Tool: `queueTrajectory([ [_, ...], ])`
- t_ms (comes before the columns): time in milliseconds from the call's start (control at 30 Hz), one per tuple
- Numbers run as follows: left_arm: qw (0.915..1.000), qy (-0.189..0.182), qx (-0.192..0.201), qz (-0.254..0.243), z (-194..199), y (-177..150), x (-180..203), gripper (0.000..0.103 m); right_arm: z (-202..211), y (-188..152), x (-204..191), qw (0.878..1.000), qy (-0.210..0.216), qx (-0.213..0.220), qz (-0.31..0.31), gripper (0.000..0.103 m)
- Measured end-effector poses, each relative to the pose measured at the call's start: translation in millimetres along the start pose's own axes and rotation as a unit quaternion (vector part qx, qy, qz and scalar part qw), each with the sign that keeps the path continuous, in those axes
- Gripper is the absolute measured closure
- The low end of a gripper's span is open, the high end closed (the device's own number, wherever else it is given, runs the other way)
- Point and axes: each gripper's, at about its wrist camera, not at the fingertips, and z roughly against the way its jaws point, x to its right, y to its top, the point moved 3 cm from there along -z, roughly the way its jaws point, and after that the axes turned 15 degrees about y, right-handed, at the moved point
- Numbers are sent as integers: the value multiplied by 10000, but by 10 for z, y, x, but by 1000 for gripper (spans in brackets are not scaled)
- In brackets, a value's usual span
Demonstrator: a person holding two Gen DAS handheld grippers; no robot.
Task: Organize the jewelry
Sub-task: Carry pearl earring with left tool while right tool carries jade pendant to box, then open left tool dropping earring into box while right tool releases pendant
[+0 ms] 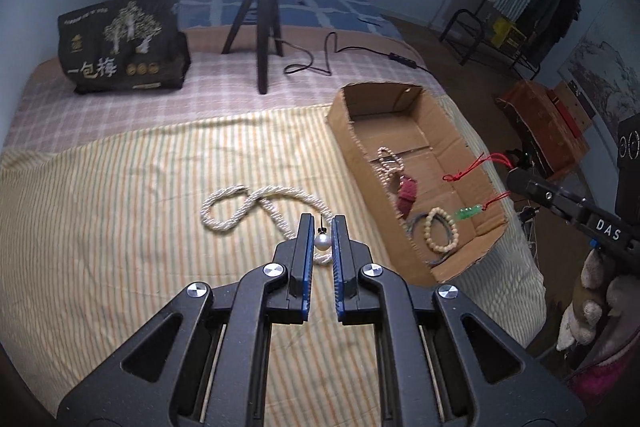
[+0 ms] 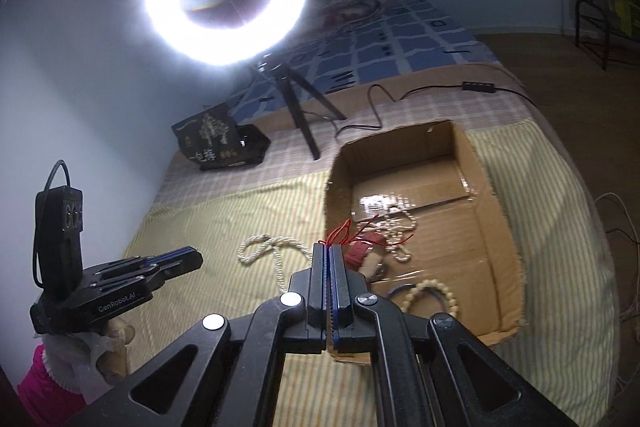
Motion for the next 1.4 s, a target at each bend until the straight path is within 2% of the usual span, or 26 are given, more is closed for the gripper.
queueTrajectory([
  [300, 9993, -78, 171, -314, -122, 199, 505, 97, 222, -57, 372, 9994, -283, 50, -174, 103],
  [800, 9972, -64, 187, -727, -498, 380, 1105, 97, 266, -141, 641, 9976, -673, -112, -139, 103],
  [967, 9965, -26, 211, -812, -588, 413, 1228, 97, 245, -158, 689, 9963, -843, -185, -26, 103],
  [1400, 9962, 22, 201, -845, -740, 450, 1384, 97, 206, -197, 776, 9957, -879, -291, 42, 103],
])
